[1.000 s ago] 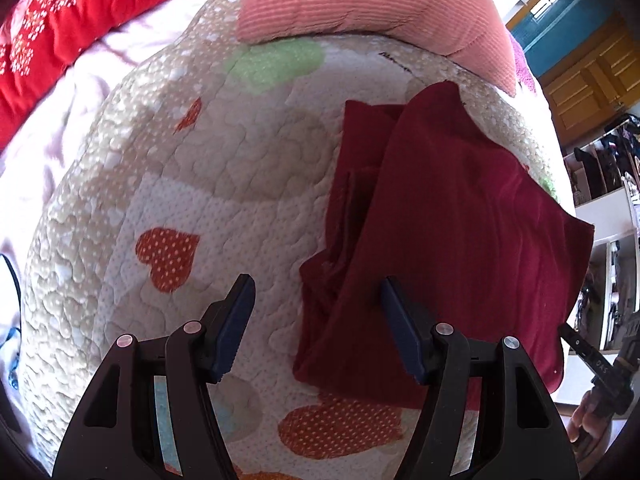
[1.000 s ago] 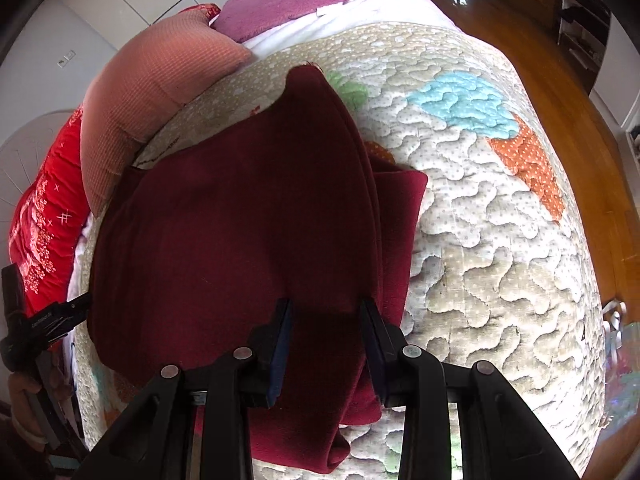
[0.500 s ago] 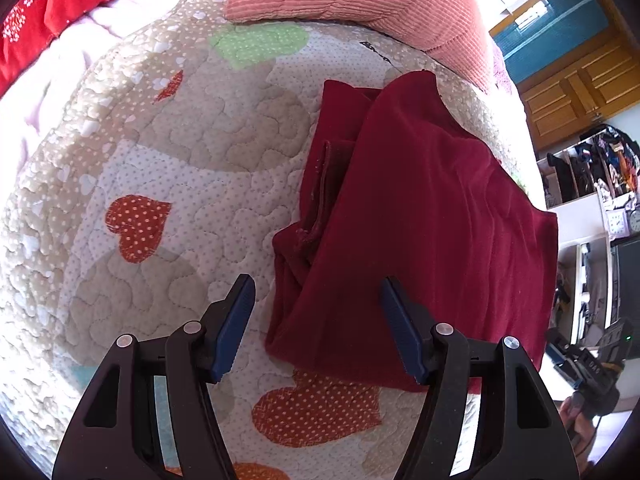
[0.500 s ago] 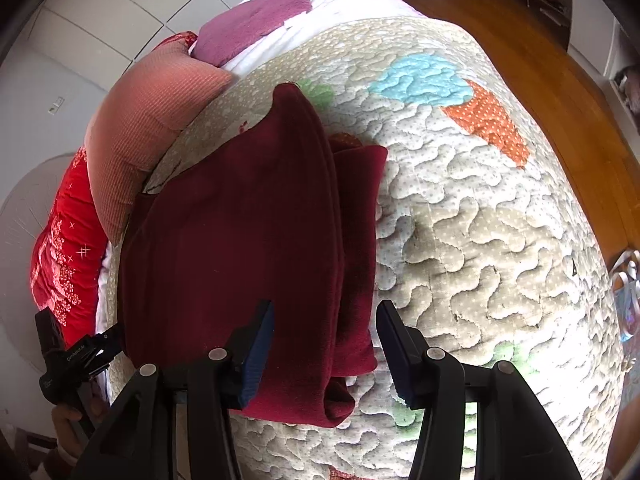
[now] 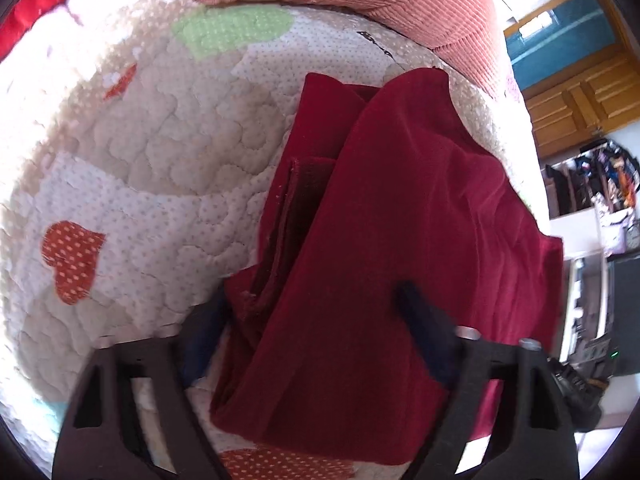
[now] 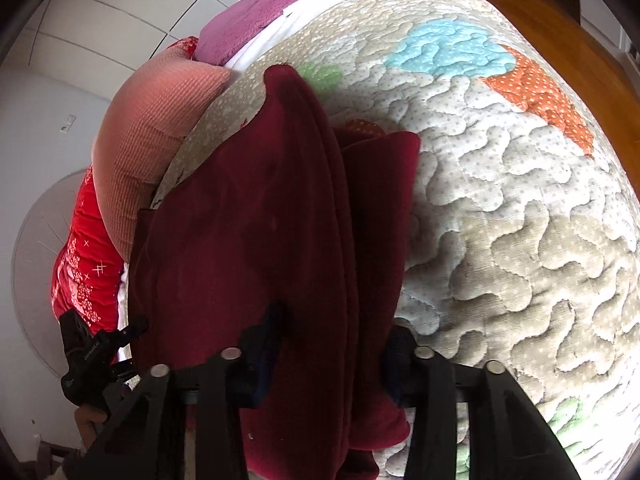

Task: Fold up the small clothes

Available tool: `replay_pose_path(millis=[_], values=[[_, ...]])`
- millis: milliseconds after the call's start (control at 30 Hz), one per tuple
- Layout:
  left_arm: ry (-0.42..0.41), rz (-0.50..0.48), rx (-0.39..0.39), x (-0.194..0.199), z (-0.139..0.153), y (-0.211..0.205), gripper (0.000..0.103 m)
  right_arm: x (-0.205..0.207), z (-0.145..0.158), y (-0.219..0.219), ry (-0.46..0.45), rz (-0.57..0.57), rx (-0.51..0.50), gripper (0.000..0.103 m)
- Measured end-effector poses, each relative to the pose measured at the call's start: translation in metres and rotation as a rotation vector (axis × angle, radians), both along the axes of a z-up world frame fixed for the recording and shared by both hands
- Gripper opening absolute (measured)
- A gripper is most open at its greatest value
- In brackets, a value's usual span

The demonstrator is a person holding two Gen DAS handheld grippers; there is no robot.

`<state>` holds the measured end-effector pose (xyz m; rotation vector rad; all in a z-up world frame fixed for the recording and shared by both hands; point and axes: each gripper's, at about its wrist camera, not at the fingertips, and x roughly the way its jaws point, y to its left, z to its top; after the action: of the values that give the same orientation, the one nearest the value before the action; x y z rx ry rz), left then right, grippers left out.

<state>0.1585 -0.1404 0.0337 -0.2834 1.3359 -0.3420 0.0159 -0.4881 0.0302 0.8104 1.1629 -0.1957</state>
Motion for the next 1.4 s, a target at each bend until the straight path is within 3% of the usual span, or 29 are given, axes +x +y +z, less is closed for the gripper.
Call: replay_pose_path(millis=[67, 100, 233, 400, 567, 700, 767, 833, 933, 1033, 1167, 1400], values=[[0.005, -0.005, -0.057, -0.004, 0.005, 0.007, 0.036, 0.001, 0.008, 0.004, -0.015, 0.008, 0.004, 0.024], [0.005, 0.000, -0.074, -0.006, 0.008, 0.013, 0.031, 0.000, 0.015, 0.005, -0.032, 0.012, 0.016, 0.022], [-0.018, -0.030, -0.136, -0.028, 0.036, 0.028, 0.028, -0.010, 0.051, 0.011, -0.099, 0.040, 0.067, 0.017], [0.008, -0.063, -0.150, -0.071, 0.058, 0.049, 0.027, -0.039, 0.082, 0.024, -0.113, 0.062, 0.122, 0.016], [0.073, -0.051, -0.111, -0.130, 0.046, 0.074, 0.027, -0.081, 0.058, 0.038, -0.004, 0.082, 0.124, 0.016], [0.121, 0.025, -0.112, -0.160, 0.025, 0.092, 0.028, -0.102, 0.019, 0.027, 0.163, -0.017, 0.121, 0.019], [0.114, 0.061, -0.119, -0.161, 0.026, 0.094, 0.030, -0.108, 0.027, 0.022, 0.154, -0.080, 0.112, 0.023], [0.119, 0.087, -0.078, -0.163, 0.030, 0.093, 0.034, -0.108, 0.047, 0.024, 0.118, -0.090, 0.071, 0.024], [0.082, 0.079, -0.002, -0.164, 0.047, 0.089, 0.034, -0.100, 0.074, 0.033, 0.062, -0.050, 0.026, 0.024], [-0.012, 0.064, 0.068, -0.163, 0.073, 0.090, 0.038, -0.081, 0.090, 0.047, 0.003, 0.024, -0.002, 0.024], [-0.060, 0.077, 0.058, -0.152, 0.084, 0.093, 0.041, -0.052, 0.081, 0.059, 0.000, 0.101, -0.041, 0.024], [-0.088, 0.072, 0.085, -0.108, 0.069, 0.059, 0.041, -0.018, 0.052, 0.061, 0.045, 0.137, -0.108, 0.024]])
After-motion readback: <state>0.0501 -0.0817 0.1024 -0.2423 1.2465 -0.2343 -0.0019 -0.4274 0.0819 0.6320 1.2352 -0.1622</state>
